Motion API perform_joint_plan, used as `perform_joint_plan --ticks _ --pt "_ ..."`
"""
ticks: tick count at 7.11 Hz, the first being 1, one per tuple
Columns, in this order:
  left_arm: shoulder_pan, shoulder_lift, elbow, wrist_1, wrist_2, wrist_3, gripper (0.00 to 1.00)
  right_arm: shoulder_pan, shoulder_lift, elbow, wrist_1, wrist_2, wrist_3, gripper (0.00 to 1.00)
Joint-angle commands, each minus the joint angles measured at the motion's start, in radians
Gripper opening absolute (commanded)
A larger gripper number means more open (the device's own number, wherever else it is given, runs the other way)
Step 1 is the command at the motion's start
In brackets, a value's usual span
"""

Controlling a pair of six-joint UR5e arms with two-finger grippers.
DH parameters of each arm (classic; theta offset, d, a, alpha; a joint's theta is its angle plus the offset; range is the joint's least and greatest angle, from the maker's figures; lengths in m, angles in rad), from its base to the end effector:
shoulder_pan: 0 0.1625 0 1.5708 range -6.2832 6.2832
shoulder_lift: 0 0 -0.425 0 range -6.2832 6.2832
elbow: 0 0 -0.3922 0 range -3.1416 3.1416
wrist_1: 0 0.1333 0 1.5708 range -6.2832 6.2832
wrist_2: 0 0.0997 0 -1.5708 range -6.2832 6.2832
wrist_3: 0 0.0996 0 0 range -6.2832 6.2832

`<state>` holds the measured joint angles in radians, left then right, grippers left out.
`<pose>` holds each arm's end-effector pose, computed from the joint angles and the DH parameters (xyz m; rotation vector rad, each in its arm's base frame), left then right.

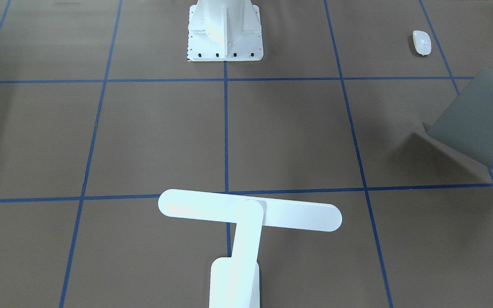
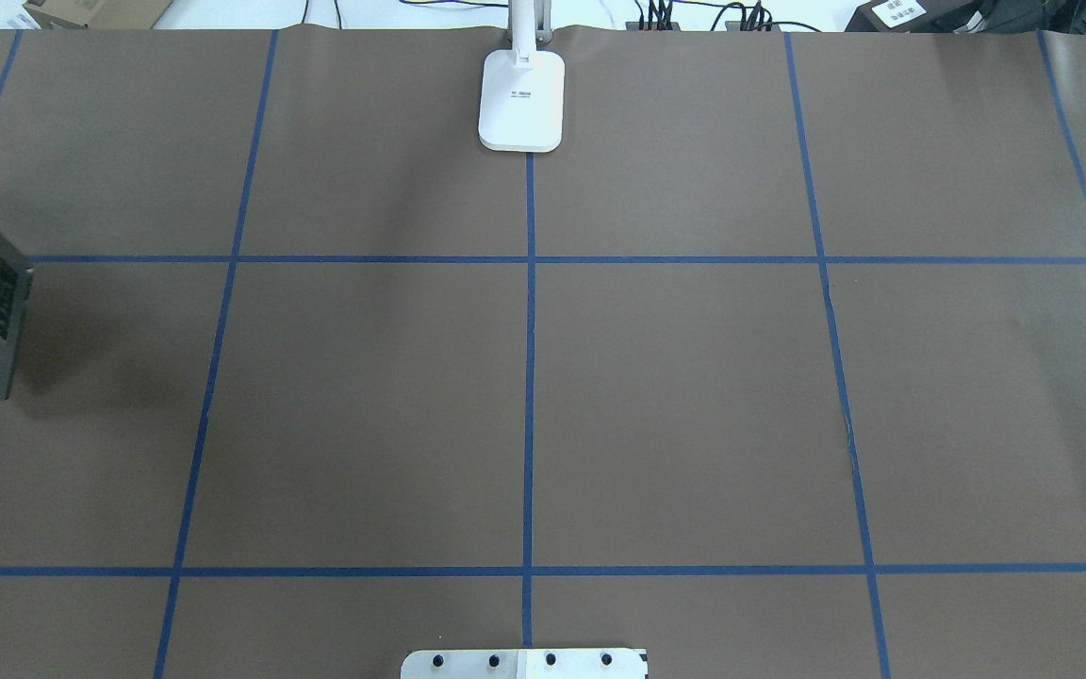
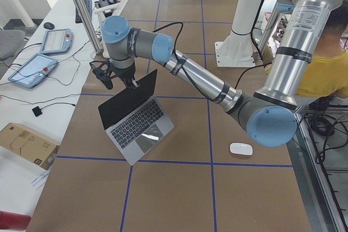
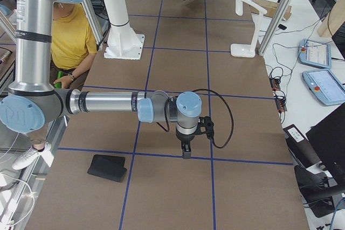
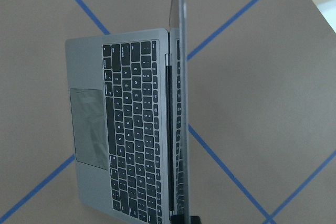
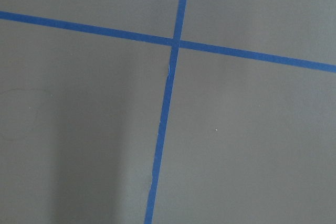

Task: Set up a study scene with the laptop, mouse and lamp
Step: 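Carry the open silver laptop in the left gripper toward the table, then lower the laptop onto the table in front of the lamp with left gripper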

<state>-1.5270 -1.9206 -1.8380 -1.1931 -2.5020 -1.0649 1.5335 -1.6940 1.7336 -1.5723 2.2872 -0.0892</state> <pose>-0.0281 -0.5783 0.3690 -0.3087 0.9333 -0.8295 0.0514 -0.4444 0.6400 0.0551 -0.7157 -0.1347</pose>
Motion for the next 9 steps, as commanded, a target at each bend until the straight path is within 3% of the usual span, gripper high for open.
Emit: perform_joint_plan --ticks 1,2,4,5,7,9 --pt "0.127 -0.119 -0.007 -0.003 -0.003 -0.296 0.00 -0.001 0.000 -0.003 0.000 0.000 0.002 1.00" --pt "0.181 -0.159 -0.007 -0.038 -0.011 -0.466 0.00 -0.001 0.000 -0.005 0.000 0.000 0.000 1.00" --pt "0.304 -0.170 -0.003 -0.257 0.000 -0.864 0.00 -0.001 -0.001 -0.005 0.000 0.000 -0.001 1.00" --pt "0.347 -0.205 -0.004 -0.270 0.029 -0.973 0.00 -0.001 0.000 -0.005 0.000 0.000 0.000 1.00" --pt "0.462 -0.291 0.006 -0.272 0.174 -1.217 0.00 -0.001 0.000 -0.008 0.000 0.000 -0.001 1.00" --pt "0.516 -0.357 0.064 -0.272 0.244 -1.305 0.00 -0.001 -0.001 -0.008 0.000 0.000 -0.001 1.00"
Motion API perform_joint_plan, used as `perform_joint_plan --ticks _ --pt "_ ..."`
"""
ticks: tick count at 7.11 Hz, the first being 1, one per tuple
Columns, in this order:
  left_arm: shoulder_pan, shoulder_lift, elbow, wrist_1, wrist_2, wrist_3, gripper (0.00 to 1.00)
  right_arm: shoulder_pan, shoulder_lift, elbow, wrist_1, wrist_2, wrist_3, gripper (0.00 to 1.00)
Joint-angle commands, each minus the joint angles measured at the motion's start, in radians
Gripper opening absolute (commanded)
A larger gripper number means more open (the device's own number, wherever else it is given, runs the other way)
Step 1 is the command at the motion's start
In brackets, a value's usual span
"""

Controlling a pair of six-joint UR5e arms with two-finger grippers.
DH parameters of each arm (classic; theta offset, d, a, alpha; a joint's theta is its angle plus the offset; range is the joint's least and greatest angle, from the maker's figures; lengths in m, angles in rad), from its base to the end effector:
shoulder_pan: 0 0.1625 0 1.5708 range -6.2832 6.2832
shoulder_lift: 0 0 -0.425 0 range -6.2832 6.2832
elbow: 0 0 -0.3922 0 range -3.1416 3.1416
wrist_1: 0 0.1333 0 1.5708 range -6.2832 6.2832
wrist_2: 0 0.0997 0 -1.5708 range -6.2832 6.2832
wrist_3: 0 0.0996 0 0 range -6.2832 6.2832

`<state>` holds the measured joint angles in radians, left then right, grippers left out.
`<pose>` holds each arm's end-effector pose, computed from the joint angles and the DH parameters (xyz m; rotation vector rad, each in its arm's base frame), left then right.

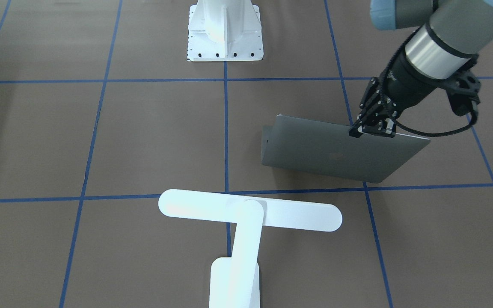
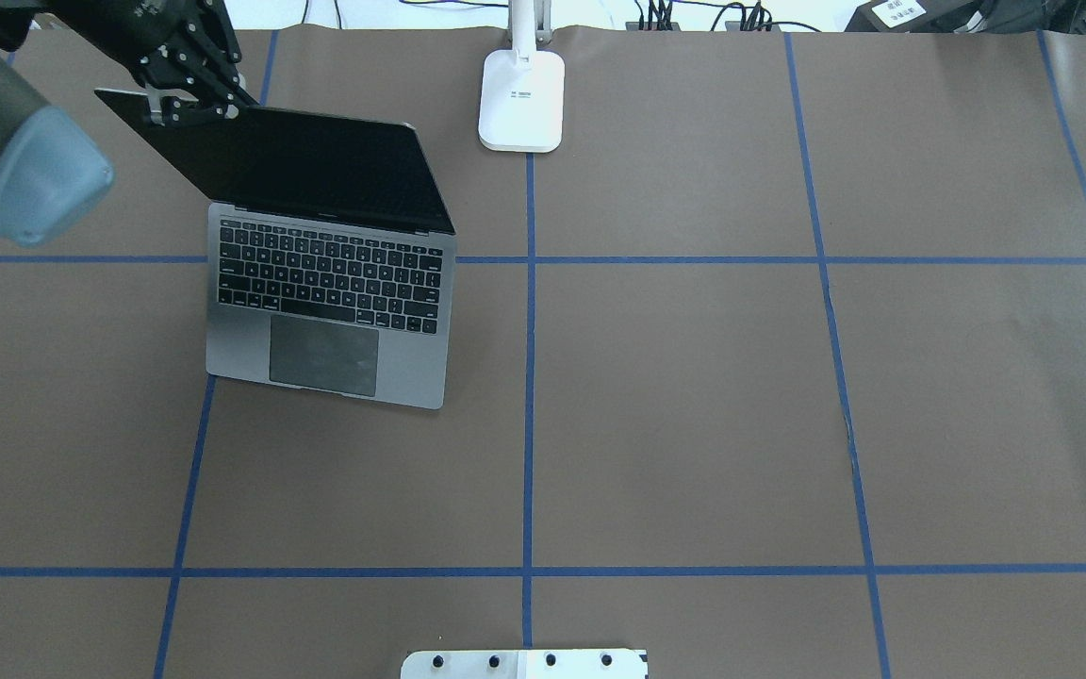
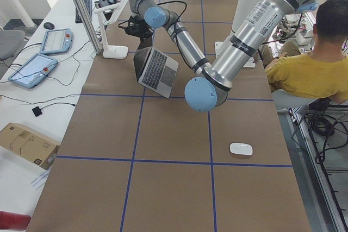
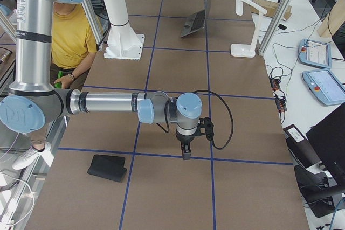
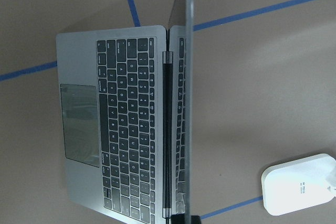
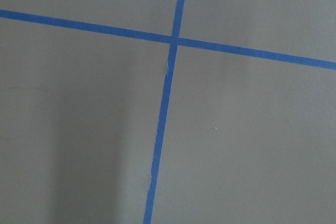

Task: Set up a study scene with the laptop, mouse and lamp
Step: 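Lower the laptop onto the table in front of the lamp with left gripper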

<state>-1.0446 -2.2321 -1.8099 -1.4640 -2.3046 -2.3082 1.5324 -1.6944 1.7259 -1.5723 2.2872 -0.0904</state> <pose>0.2575 -0.5759 0.1714 -0.6176 0.9253 -1.3236 0.0509 -0.4438 0.6440 0.0473 -0.7159 -0.1340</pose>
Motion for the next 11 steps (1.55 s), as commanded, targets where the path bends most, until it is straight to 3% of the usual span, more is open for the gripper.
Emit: perform_joint_plan --ticks 1,3,5,8,11 --pt "0.034 -0.085 0.087 -0.006 0.057 -0.115 0.00 0.002 -0.001 0.000 0.000 0.000 0.000 1.00" --pt "0.050 -0.144 0.165 -0.007 0.068 -0.152 0.00 0.000 0.001 0.000 0.000 0.002 0.001 1.00" --pt "0.086 -0.156 0.246 -0.120 0.116 -0.219 0.00 0.000 -0.001 0.000 0.000 0.002 0.001 1.00" --pt "0.103 -0.165 0.288 -0.159 0.119 -0.231 0.00 0.000 -0.001 0.000 0.000 0.002 0.001 1.00" --pt "0.135 -0.165 0.360 -0.312 0.192 -0.332 0.00 0.000 -0.001 0.000 0.000 0.002 0.003 1.00"
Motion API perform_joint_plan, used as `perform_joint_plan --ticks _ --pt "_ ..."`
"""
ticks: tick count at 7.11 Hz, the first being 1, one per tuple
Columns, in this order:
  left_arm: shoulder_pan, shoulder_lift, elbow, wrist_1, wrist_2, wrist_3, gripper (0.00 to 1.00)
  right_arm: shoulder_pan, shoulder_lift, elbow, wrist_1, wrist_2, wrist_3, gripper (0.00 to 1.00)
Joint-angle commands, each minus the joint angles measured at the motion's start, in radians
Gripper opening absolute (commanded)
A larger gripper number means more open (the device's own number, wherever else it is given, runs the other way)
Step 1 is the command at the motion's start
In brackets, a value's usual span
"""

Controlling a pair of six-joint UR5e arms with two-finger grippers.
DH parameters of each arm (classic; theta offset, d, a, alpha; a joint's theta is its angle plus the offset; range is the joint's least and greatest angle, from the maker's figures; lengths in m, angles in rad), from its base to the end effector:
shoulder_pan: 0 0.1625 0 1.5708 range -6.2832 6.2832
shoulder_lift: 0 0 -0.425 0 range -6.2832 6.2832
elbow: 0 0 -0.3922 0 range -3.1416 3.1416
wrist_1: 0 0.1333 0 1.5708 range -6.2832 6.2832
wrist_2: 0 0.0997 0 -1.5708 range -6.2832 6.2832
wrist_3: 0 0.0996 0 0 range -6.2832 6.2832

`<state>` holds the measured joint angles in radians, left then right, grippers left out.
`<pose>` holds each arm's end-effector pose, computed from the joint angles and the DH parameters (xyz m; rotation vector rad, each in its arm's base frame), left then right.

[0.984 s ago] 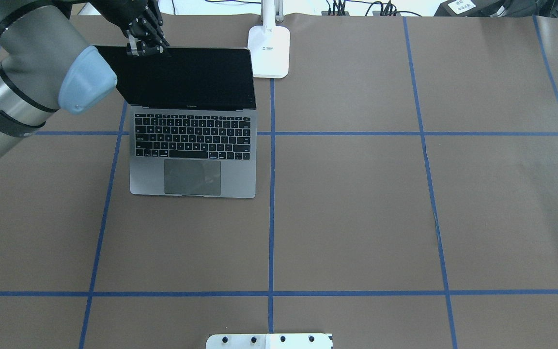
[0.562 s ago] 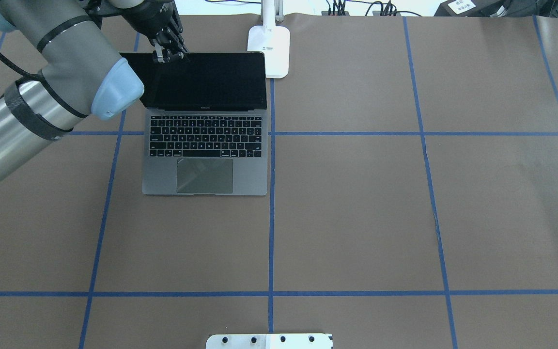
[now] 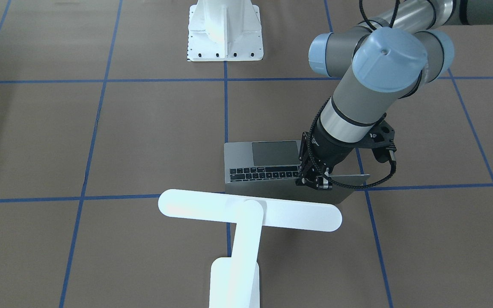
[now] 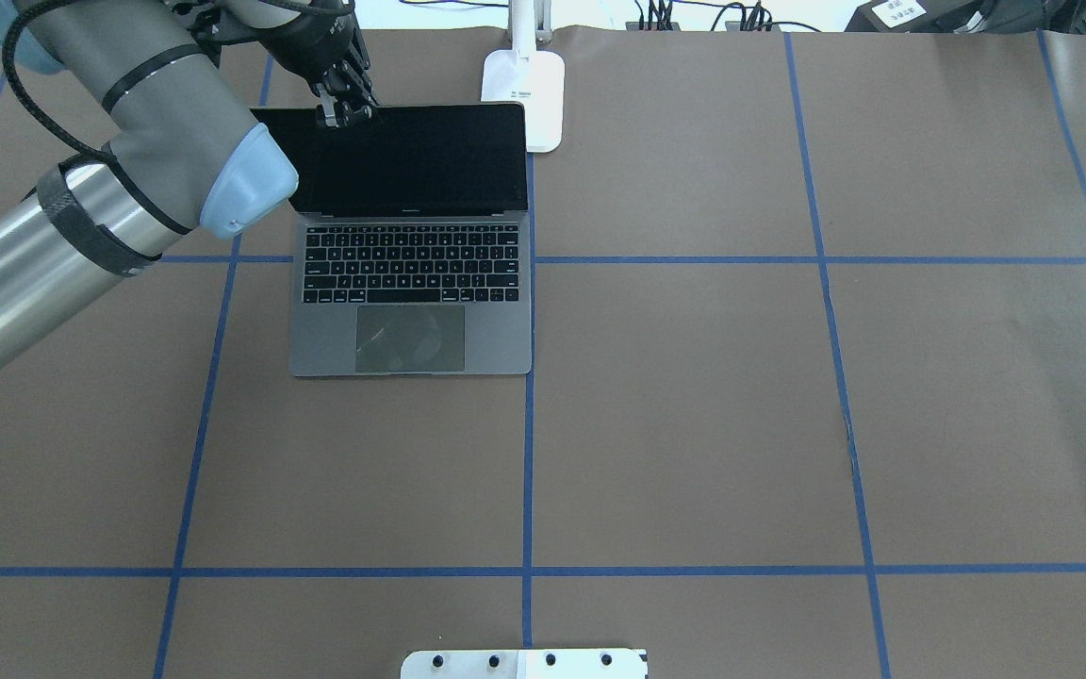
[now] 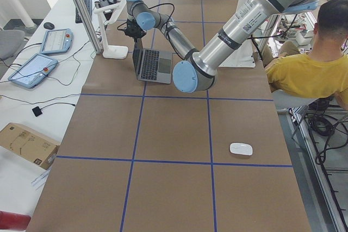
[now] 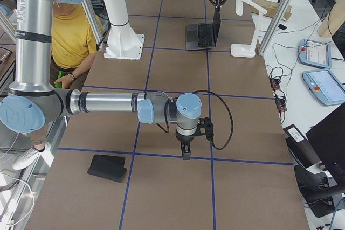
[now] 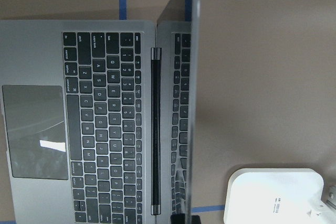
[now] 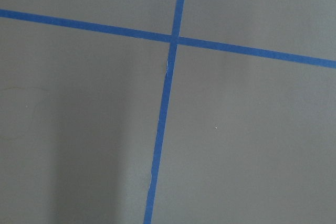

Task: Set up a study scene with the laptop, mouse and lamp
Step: 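Lower the laptop onto the table in front of the lamp with left gripper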

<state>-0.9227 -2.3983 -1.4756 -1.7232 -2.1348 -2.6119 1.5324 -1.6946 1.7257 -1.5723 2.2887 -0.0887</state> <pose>0.3786 -0.6326 0.1641 -0.6434 0.9241 -1.5318 0.0508 -0.4437 0.6441 0.0464 -0.7175 -0.1322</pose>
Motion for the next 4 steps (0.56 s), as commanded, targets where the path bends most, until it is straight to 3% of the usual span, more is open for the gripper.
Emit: perform_joint_plan --ticks 1,3,4 --pt "0.013 0.004 0.021 -0.052 0.024 -0.024 0.00 0.000 0.000 0.000 0.000 0.000 0.000 1.00" --pt "0.015 0.011 0.017 -0.052 0.026 -0.019 0.00 0.000 0.000 0.000 0.000 0.000 0.000 1.00" --pt "0.015 0.016 0.015 -0.053 0.027 -0.019 0.14 0.000 0.000 0.000 0.000 0.000 0.000 1.00"
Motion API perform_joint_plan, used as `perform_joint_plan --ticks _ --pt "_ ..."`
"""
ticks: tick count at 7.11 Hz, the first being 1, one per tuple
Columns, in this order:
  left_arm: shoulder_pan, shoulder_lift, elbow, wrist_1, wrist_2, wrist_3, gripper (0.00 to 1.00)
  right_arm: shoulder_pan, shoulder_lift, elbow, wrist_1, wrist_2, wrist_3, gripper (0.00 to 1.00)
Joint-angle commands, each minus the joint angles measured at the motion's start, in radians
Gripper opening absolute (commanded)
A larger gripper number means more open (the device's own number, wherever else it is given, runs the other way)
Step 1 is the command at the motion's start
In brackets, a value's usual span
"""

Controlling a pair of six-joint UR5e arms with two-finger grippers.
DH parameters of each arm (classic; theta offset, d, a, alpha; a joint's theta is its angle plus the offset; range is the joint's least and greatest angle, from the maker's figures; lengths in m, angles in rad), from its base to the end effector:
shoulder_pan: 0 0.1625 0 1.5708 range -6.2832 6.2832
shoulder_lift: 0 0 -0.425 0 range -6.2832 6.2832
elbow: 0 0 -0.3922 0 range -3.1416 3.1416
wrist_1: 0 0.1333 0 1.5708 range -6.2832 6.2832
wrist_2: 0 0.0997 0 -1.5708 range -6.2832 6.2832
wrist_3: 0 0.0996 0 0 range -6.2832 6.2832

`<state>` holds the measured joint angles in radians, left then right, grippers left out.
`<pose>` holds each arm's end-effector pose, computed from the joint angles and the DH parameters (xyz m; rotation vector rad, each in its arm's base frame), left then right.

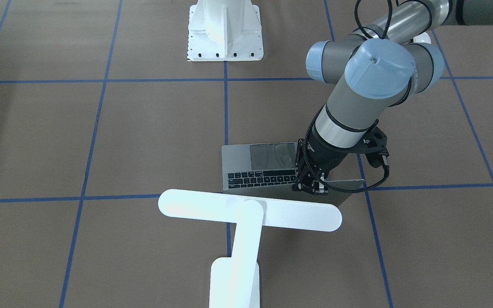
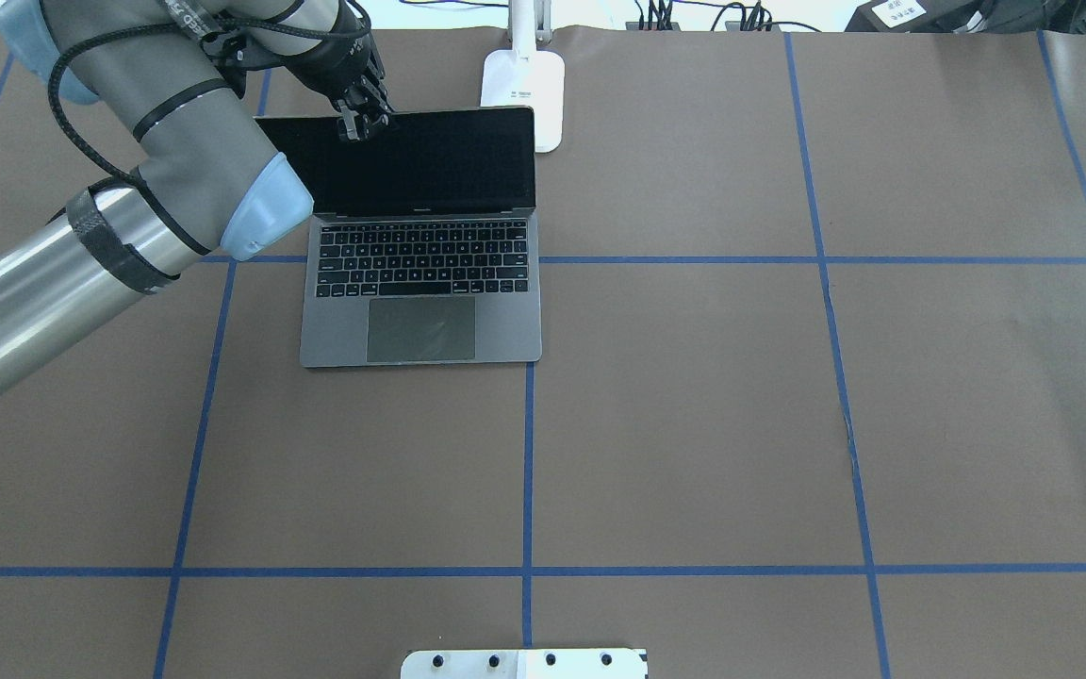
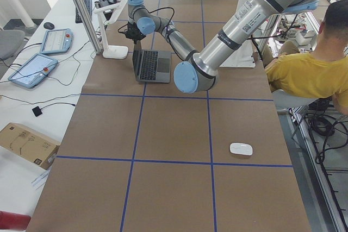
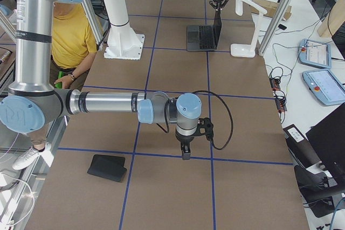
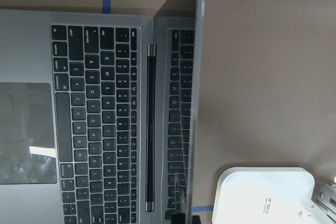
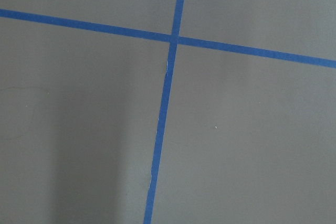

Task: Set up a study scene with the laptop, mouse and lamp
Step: 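Lower the laptop onto the table in front of the lamp with left gripper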

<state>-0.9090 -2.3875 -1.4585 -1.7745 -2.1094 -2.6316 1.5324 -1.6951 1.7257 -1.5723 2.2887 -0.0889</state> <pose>0.3883 -0.6322 0.1735 -0.6332 0.9445 -1.5388 0.0508 -0.4434 0.6443 0.0460 -0.7175 -0.1322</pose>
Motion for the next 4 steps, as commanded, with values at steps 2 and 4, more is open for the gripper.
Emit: perform_joint_plan --ticks 2,4 --pt "0.001 0.005 -0.002 0.000 0.003 0.034 0.99 0.000 0.000 0.000 0.000 0.000 0.000 1.00" --pt "-0.002 0.007 -0.015 0.004 -0.001 0.080 1.00 0.000 0.000 0.000 0.000 0.000 -0.002 1.00"
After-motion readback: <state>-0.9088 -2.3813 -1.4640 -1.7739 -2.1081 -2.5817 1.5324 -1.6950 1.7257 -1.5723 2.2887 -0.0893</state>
